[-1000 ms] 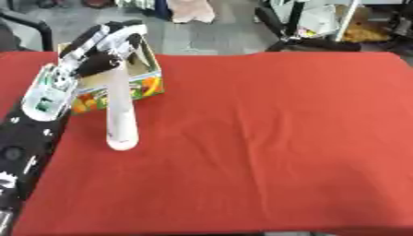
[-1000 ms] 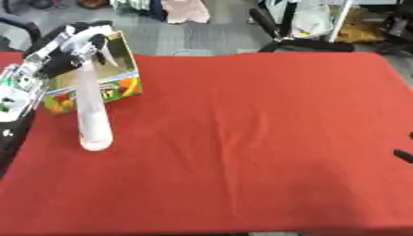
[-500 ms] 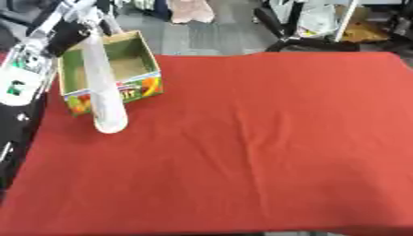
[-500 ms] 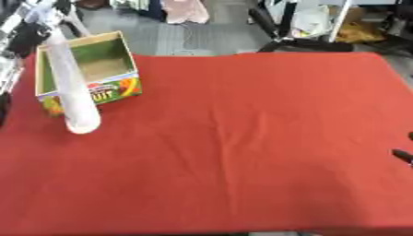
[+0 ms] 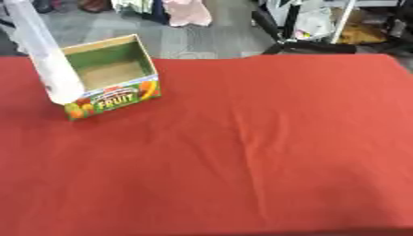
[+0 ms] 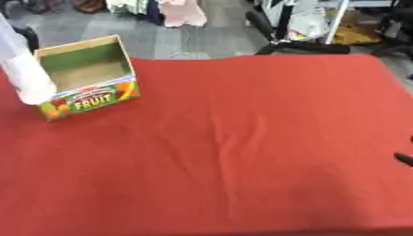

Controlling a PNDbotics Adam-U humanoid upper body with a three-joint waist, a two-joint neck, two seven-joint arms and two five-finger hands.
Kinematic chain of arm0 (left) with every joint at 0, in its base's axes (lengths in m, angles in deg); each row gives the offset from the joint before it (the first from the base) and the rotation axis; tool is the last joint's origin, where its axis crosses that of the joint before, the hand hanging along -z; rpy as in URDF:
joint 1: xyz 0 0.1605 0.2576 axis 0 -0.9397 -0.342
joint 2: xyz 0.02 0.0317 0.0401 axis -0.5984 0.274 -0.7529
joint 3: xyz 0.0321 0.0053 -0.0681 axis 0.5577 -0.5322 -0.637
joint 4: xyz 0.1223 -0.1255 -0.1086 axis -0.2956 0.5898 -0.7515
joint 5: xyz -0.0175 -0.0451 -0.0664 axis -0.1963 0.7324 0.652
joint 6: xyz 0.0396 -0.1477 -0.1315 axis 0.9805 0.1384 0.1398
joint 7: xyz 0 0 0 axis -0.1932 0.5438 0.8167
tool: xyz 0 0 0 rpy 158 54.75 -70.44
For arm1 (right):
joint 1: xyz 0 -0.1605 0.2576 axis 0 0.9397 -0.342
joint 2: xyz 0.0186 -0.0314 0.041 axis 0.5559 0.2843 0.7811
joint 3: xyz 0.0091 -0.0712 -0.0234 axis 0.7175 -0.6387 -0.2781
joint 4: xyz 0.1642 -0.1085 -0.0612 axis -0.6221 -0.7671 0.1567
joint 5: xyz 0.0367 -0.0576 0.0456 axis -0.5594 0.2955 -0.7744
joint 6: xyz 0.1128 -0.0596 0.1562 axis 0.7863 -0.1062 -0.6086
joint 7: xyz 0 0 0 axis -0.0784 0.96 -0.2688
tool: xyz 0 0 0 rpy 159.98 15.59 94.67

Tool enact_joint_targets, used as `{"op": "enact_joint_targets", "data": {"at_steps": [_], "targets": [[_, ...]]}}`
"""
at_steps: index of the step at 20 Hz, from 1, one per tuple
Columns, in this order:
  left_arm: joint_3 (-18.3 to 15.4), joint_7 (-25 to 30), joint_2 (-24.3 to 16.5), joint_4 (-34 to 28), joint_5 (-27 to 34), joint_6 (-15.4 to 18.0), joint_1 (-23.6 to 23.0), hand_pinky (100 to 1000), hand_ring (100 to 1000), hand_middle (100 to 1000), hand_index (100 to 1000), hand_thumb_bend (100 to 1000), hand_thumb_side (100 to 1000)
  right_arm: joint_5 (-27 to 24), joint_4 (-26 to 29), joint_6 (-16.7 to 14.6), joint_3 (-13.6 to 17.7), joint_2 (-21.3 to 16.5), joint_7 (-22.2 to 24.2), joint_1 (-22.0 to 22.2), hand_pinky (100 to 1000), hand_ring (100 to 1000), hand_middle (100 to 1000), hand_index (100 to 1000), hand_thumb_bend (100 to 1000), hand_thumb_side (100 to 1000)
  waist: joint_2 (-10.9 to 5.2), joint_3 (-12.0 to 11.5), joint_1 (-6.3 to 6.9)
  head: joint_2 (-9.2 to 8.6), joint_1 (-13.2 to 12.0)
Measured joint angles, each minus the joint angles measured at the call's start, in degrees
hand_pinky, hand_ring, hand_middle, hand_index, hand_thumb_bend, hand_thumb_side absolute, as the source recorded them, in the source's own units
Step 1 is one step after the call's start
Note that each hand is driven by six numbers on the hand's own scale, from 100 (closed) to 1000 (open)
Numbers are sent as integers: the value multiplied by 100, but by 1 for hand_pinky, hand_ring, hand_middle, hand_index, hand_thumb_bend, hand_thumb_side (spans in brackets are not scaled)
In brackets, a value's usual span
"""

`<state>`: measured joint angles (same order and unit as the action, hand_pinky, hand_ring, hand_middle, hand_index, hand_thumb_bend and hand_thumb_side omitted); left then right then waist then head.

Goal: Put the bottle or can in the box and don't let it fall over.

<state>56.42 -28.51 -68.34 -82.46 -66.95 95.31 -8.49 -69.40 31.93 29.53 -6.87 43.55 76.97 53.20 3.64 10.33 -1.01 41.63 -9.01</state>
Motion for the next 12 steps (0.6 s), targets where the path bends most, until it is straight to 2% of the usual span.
{"op": "enact_joint_targets", "data": {"at_steps": [6,12], "targets": [[107,-229,-57,926,-127,325,187,481,1000,481,587,100,672,-15,-10,22,-82,3,70,-122,797,1000,1000,867,100,741,96,205,7,-102,-277],[33,-345,-375,1651,-52,658,305,486,1000,478,589,100,672,-77,-12,101,-154,54,149,-340,797,1000,1000,867,100,757,220,470,77,-216,-652]]}}
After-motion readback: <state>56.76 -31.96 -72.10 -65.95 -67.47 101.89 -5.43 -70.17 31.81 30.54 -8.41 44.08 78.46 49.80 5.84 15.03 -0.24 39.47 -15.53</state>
